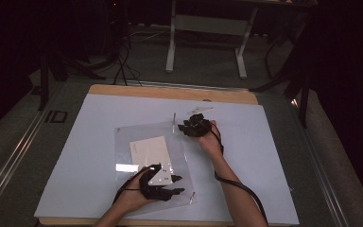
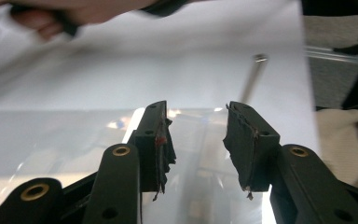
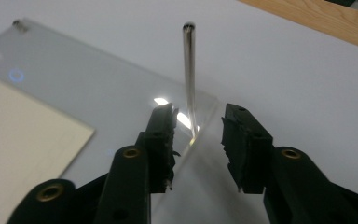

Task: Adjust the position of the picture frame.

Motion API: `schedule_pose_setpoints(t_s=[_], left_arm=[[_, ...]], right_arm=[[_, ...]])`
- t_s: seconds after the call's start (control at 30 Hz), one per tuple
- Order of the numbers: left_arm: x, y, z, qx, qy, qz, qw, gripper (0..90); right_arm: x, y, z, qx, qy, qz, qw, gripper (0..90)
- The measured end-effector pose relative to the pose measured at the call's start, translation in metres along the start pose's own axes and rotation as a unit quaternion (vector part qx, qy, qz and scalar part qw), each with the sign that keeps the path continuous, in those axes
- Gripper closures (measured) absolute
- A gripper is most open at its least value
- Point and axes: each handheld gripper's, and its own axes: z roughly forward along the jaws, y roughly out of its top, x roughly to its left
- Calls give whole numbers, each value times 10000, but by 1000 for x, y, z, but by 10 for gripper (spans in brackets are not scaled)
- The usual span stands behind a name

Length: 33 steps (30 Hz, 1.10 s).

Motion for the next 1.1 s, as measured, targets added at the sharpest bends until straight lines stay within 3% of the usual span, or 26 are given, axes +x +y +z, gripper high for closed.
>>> schedule_pose_setpoints(t_s=[0.17,0.23,0.3,0.37,0.57,0.77,0.87,0.97,1.1], left_arm=[[27,-5,-10,-133,379,-522,9978,579],[39,-6,-13,-124,526,-771,9956,578],[50,-6,-14,-31,719,-907,9933,573],[60,-6,-14,16,871,-1016,9910,573],[77,-5,-11,164,1201,-1076,9868,573],[85,-5,-8,138,1263,-1186,9848,573],[93,-5,-6,158,1326,-1237,9833,573],[100,-5,-5,168,1392,-1291,9817,573],[109,-5,-5,185,1464,-1356,9797,573]], right_arm=[[0,-11,-14,65,-8,-21,10000,600],[-1,-16,-21,92,-8,93,9999,600],[-4,-23,-31,76,23,362,9993,588],[-4,-25,-33,92,9,385,9992,570],[-6,-39,-47,295,-7,230,9993,417],[-5,-48,-56,309,22,250,9992,347],[-3,-53,-63,379,-60,145,9992,274],[-2,-56,-69,251,46,282,9993,212],[2,-59,-76,122,32,230,9997,134]])
